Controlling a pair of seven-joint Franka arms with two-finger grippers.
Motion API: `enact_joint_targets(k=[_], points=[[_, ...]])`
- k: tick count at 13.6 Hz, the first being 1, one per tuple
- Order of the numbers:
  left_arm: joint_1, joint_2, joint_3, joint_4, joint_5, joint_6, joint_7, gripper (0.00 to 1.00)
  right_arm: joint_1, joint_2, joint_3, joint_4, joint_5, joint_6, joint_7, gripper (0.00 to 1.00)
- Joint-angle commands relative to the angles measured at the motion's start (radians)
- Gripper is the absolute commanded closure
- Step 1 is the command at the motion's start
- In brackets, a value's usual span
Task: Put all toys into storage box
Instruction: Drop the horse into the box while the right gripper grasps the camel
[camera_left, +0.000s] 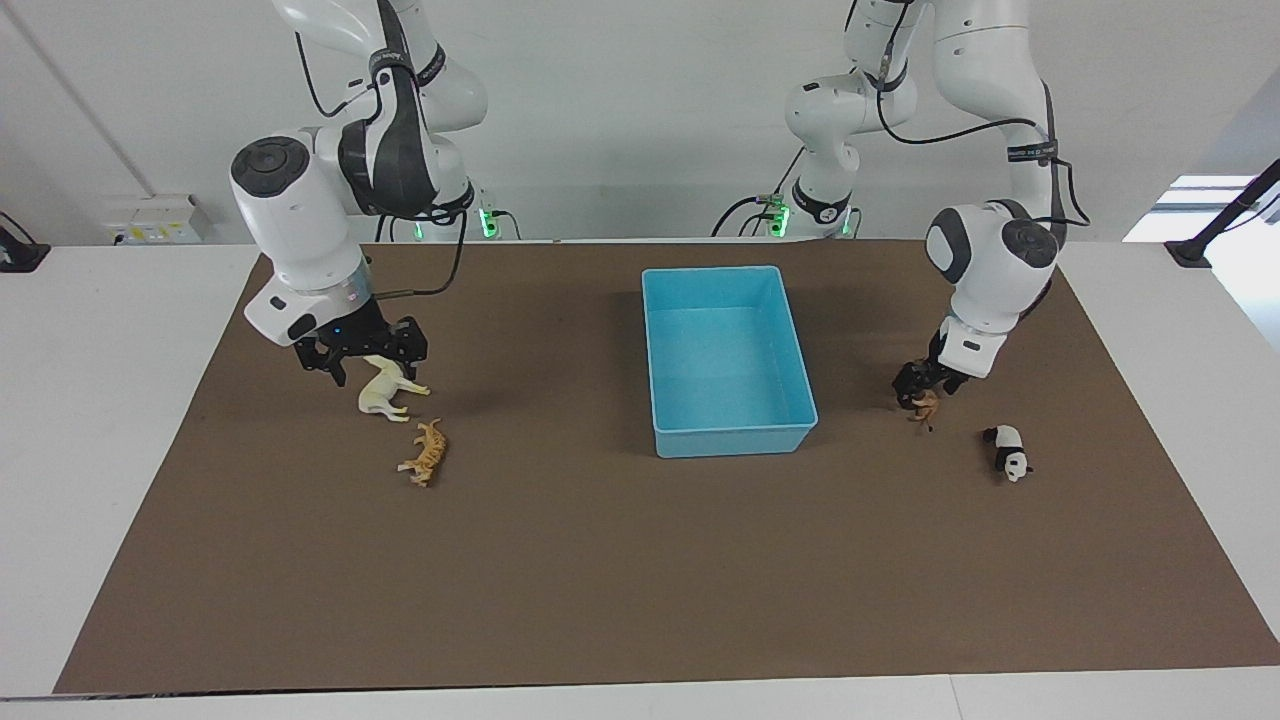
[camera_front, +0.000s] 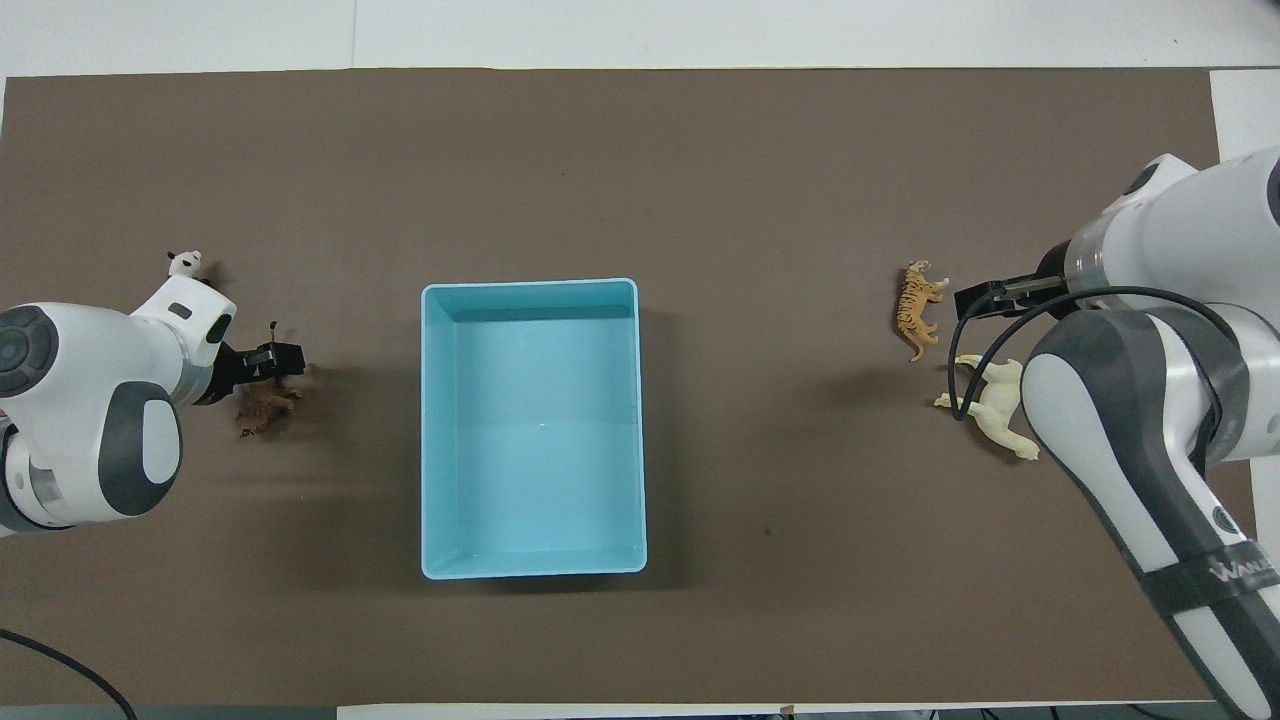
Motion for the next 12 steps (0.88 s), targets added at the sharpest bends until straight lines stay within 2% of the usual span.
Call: enact_joint_targets(k=[1,2,3,4,6,9,12], points=[[0.002,-0.002,0.000,-0.009,0.002,0.024,-0.001,0.65,-0.020,-0.005,0.002,-0.037,0.004,0.016,0.047,0.00],[0.002,-0.002,0.000,-0.009,0.002,0.022,-0.001,0.76,-0.025,-0.005,0.002,-0.054,0.005,0.019,0.064,0.00],[-0.001,0.000,0.000,-0.009,0.002,0.022,-0.001,0.97,-0.031,-0.006,0.002,-0.062,0.005,0.021,0.070,0.00],[-0.002,0.000,0.000,-0.008,0.002,0.019,-0.001,1.00,-0.031,-0.006,0.002,-0.062,0.003,0.021,0.072,0.00],[-0.010,0.001,-0.002,0.030,0.002,-0.033,-0.003,1.00,-0.029,-0.003,0.002,-0.063,0.005,0.026,0.078,0.00],[-0.030,0.012,-0.008,0.193,-0.003,-0.238,-0.064,1.00,-0.023,-0.003,0.002,-0.104,0.003,0.058,0.140,0.00],[-0.126,0.012,-0.010,0.371,-0.009,-0.458,-0.238,1.00,-0.031,-0.005,0.002,-0.184,0.003,0.107,0.257,0.00]])
